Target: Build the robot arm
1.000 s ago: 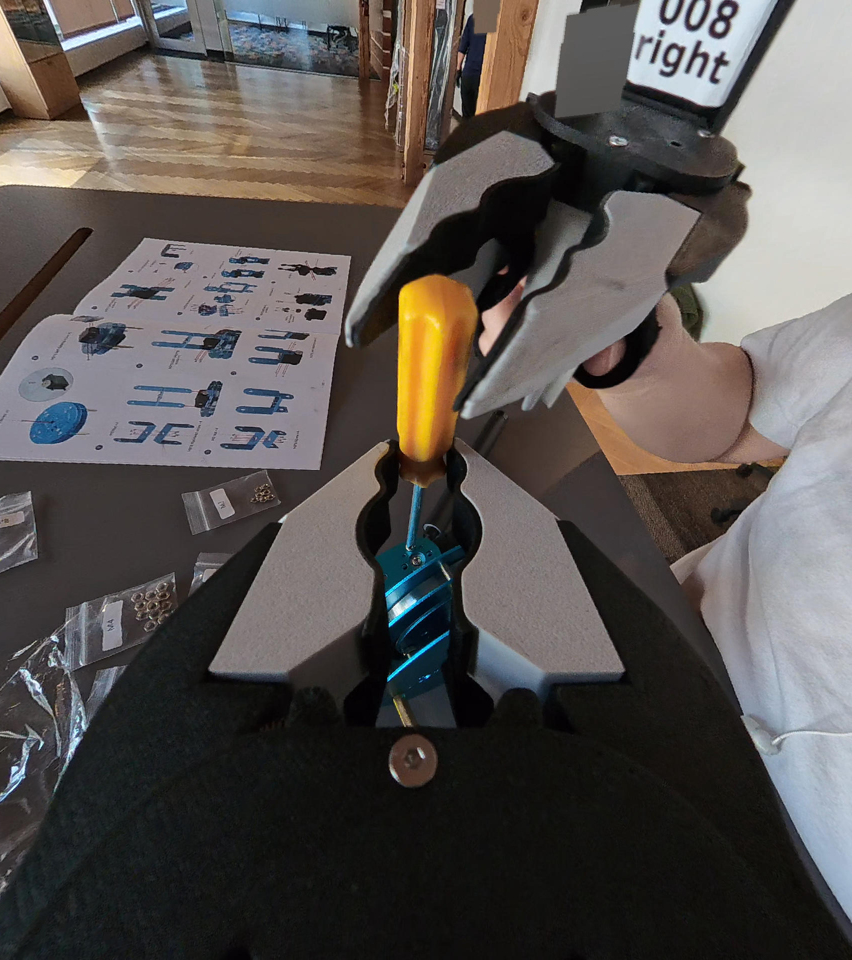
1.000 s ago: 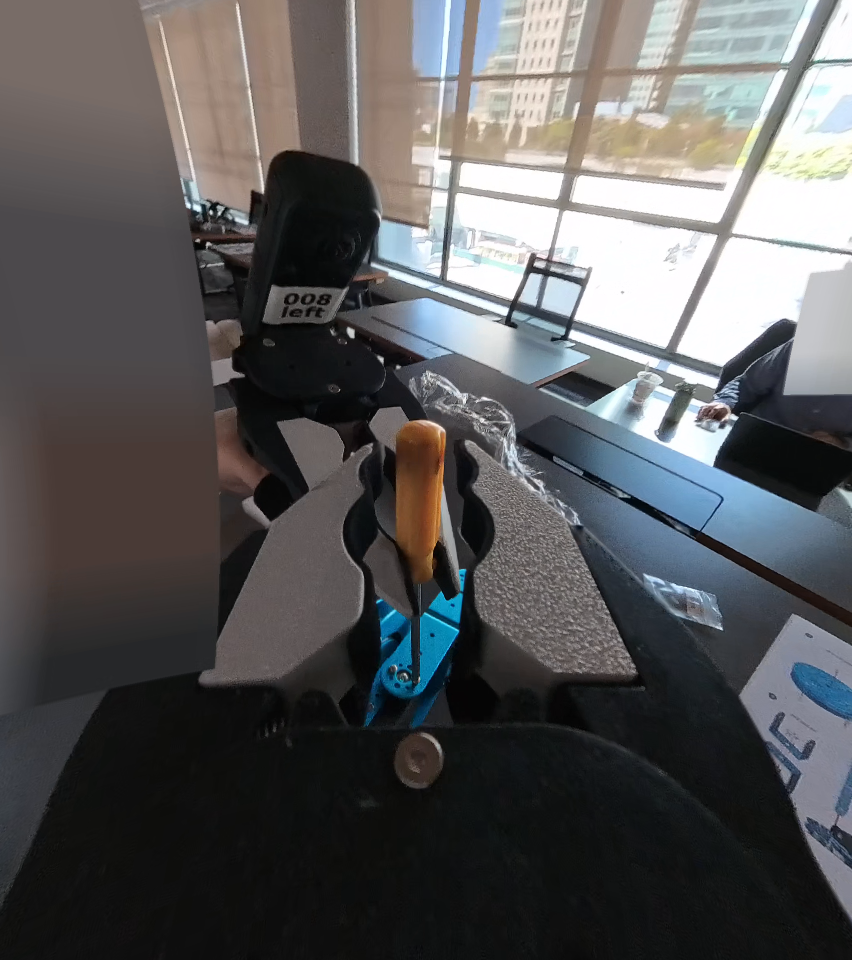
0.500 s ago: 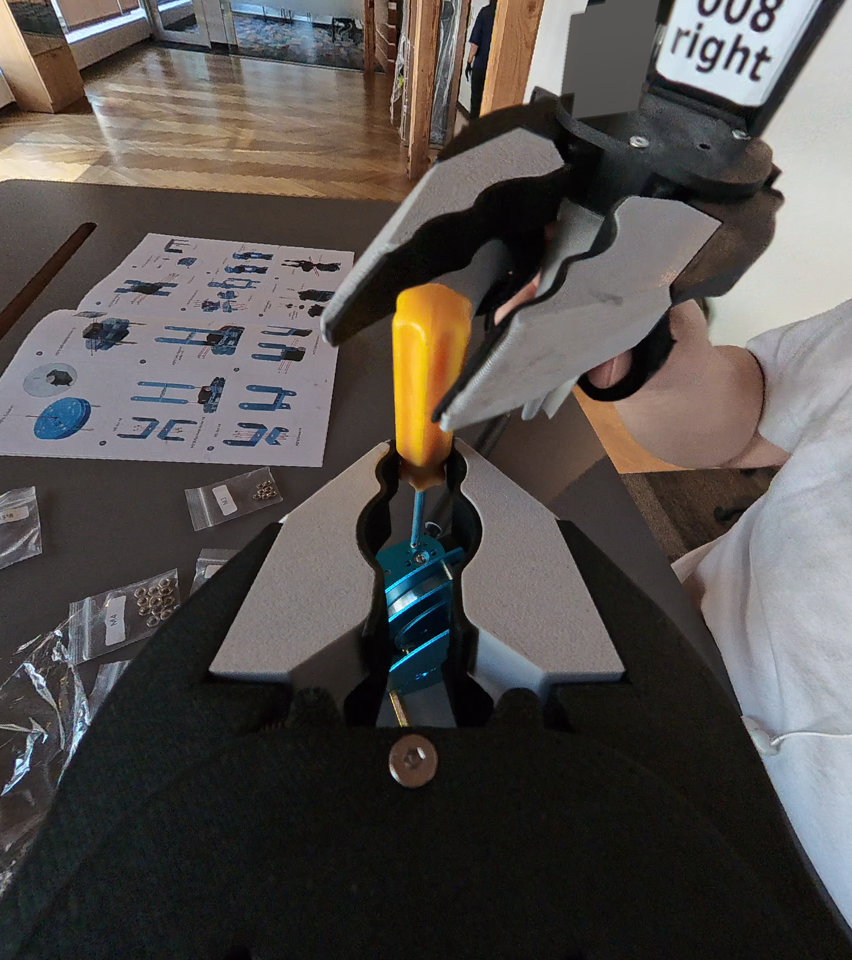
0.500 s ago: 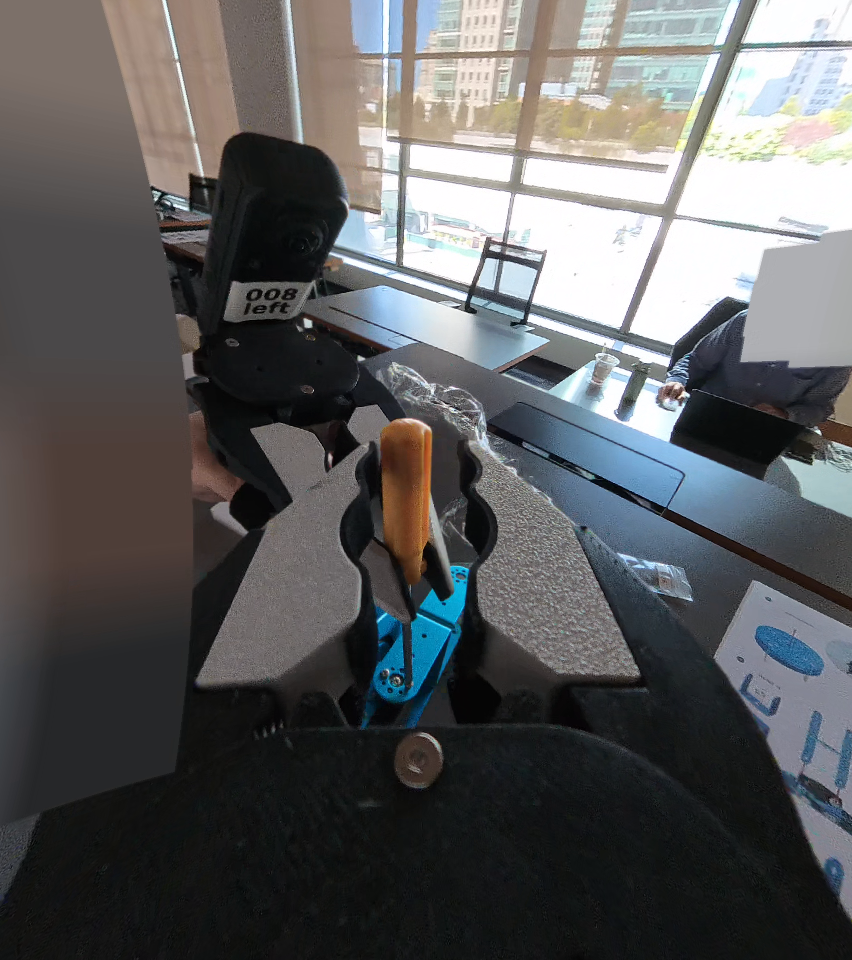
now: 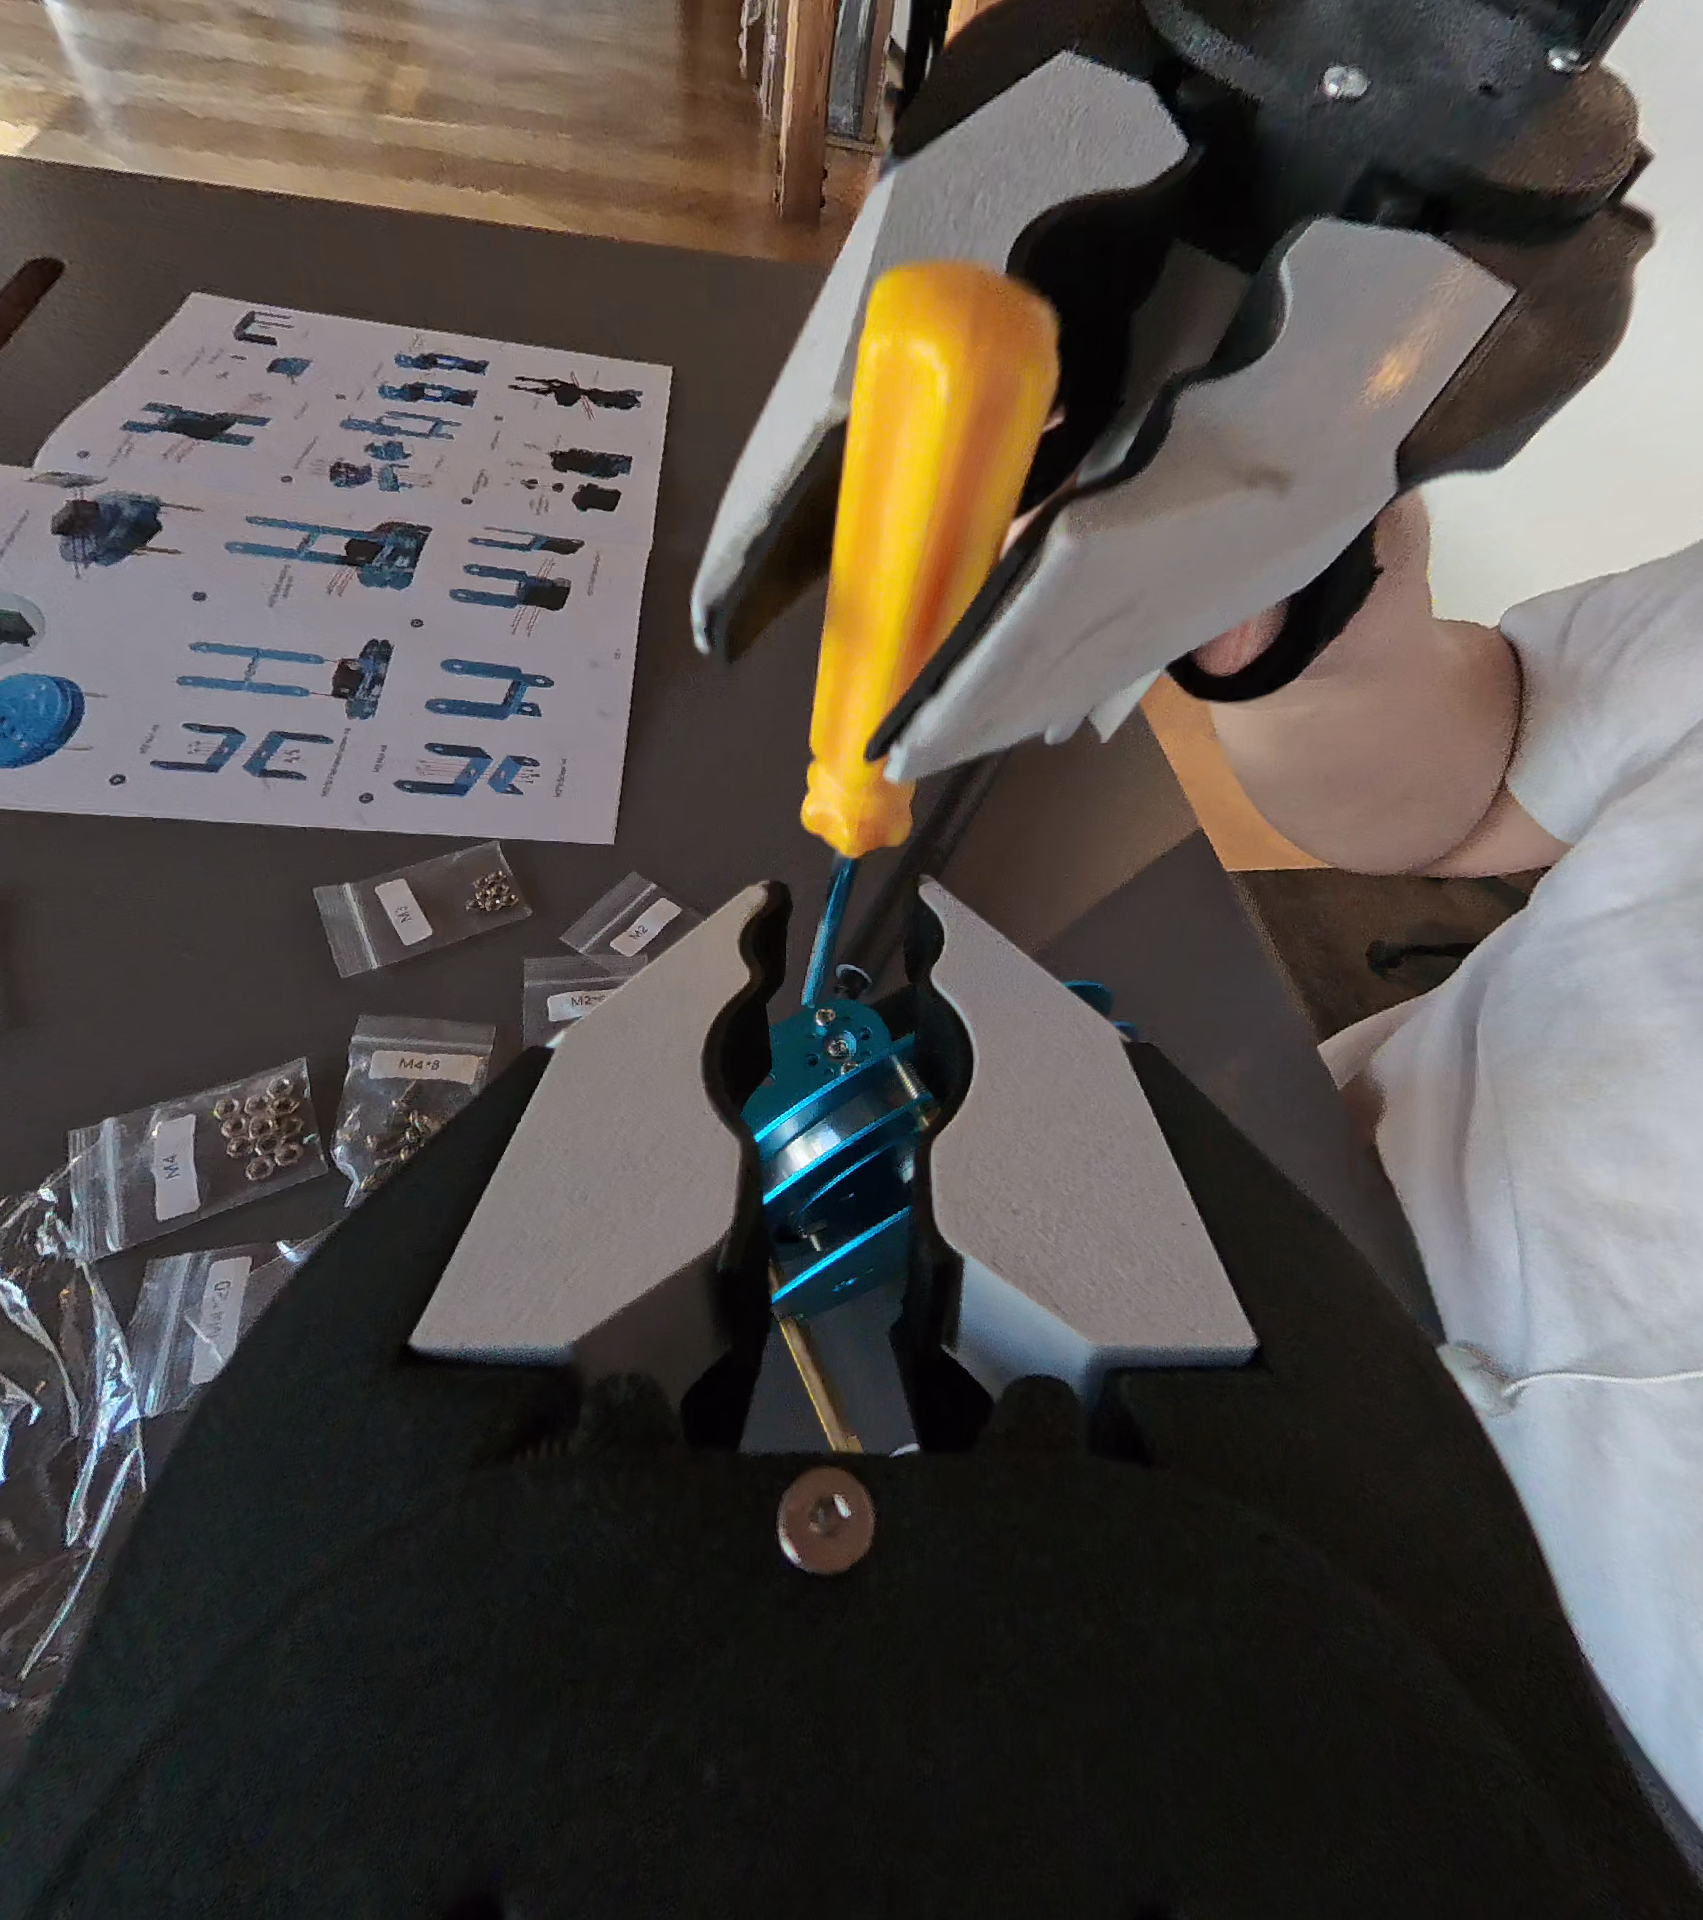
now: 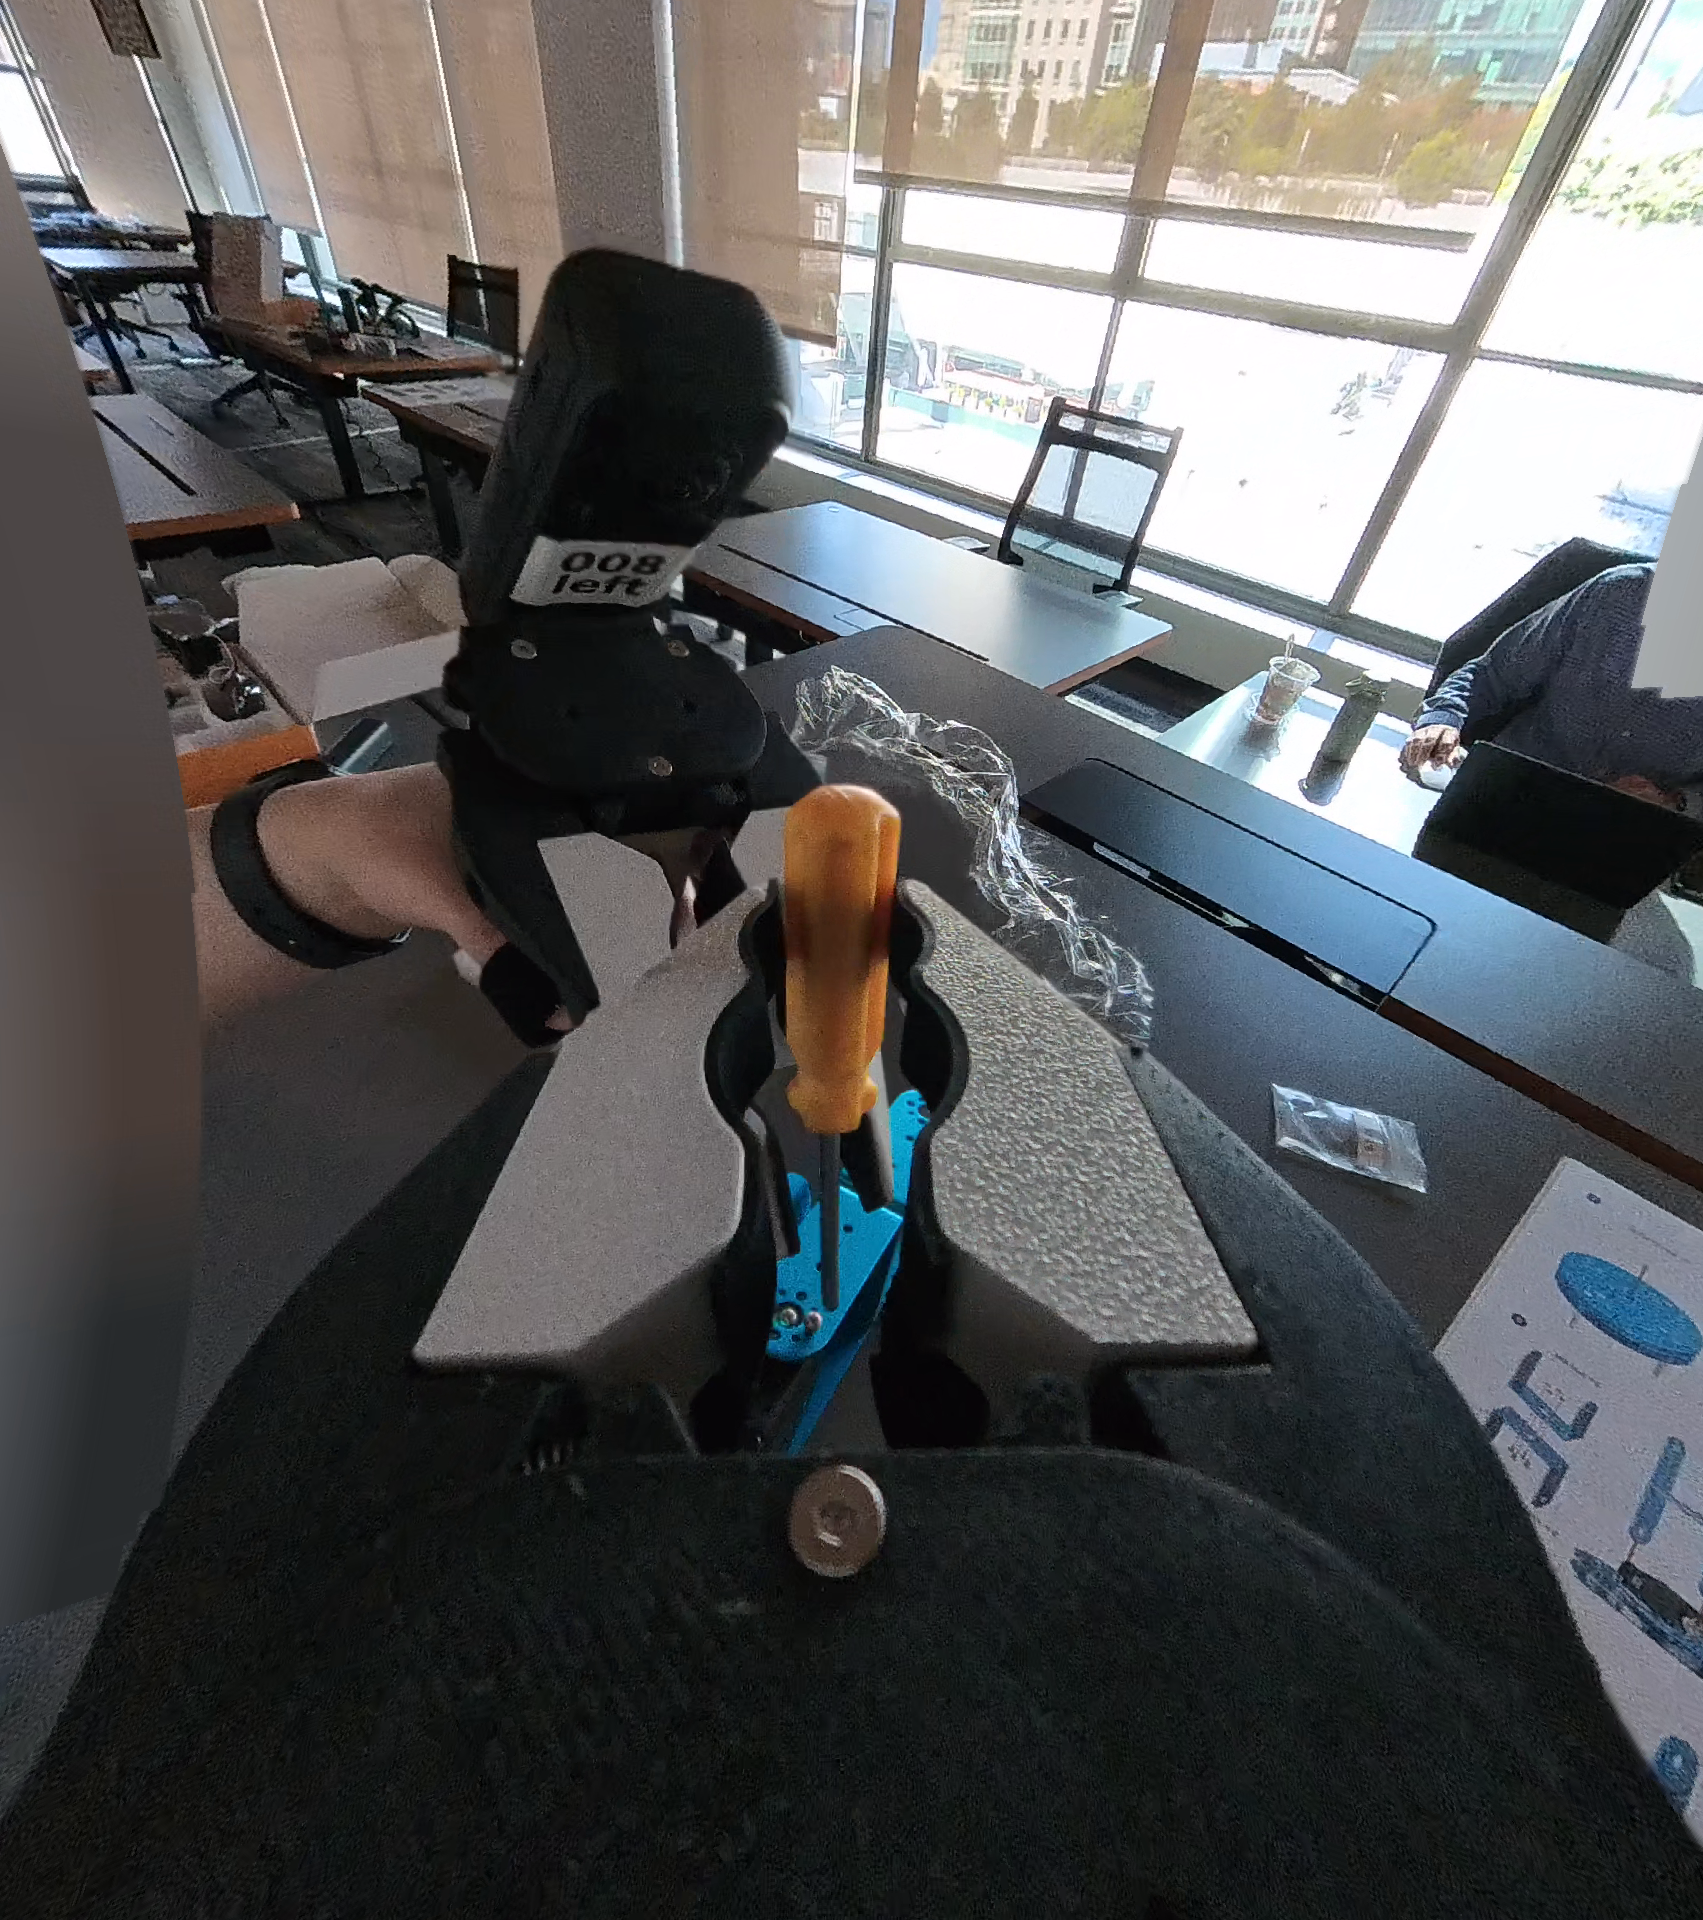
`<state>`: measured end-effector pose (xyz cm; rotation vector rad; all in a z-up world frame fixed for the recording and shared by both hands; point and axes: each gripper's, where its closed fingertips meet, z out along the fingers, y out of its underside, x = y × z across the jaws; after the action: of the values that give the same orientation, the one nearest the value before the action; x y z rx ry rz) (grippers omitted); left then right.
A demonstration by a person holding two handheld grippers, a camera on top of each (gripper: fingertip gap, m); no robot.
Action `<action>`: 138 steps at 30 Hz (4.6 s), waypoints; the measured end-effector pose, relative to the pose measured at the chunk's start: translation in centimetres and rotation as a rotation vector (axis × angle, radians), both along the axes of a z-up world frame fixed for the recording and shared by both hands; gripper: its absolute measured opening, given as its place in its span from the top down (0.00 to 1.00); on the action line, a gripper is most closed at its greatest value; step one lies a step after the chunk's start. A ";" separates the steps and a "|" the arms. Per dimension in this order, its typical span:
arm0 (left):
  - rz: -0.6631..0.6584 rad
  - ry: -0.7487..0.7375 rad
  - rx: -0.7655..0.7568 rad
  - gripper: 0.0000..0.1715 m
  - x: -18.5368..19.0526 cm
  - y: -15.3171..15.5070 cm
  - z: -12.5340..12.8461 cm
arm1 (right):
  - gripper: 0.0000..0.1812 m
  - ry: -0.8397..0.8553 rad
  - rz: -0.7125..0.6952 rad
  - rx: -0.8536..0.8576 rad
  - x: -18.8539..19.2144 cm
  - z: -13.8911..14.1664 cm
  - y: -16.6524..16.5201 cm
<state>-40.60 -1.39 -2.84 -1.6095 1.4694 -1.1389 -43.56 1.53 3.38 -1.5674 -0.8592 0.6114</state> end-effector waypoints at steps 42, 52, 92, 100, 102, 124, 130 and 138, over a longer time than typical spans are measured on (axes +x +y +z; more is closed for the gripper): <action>-0.233 0.171 0.115 0.72 -6.4 2.4 -3.4 | 0.81 -0.883 -0.319 -0.053 18.7 -14.5 -1.5; -0.455 0.196 0.151 0.70 -5.2 0.7 -5.3 | 0.68 -0.019 -0.219 -0.212 1.2 -7.2 -6.5; 0.062 0.107 -0.017 0.72 -8.0 -2.1 -5.6 | 0.79 -0.507 0.023 -0.174 1.1 -12.5 -6.7; 0.133 0.023 -0.031 0.73 -6.4 -2.9 -4.2 | 0.80 -0.510 0.329 -0.200 2.0 -12.5 -6.9; 0.140 0.024 -0.020 0.72 -6.1 -2.9 -4.3 | 0.80 -0.534 0.357 -0.206 1.8 -12.4 -6.8; 0.222 -0.016 -0.090 0.73 -10.3 -1.0 -2.9 | 0.81 -0.475 0.508 0.028 3.1 -12.4 -7.8; 0.330 0.023 -0.033 0.68 -10.7 -1.7 -4.7 | 0.80 -0.513 0.535 0.118 3.6 -12.4 -7.6; 0.362 -0.001 -0.062 0.71 -9.6 -1.8 -5.0 | 0.81 -0.508 0.640 0.150 3.9 -12.4 -7.4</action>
<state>-50.20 -3.24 -7.88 -1.8249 1.0905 -0.9825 -39.67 -5.82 -9.03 -1.3136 -1.7856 0.5769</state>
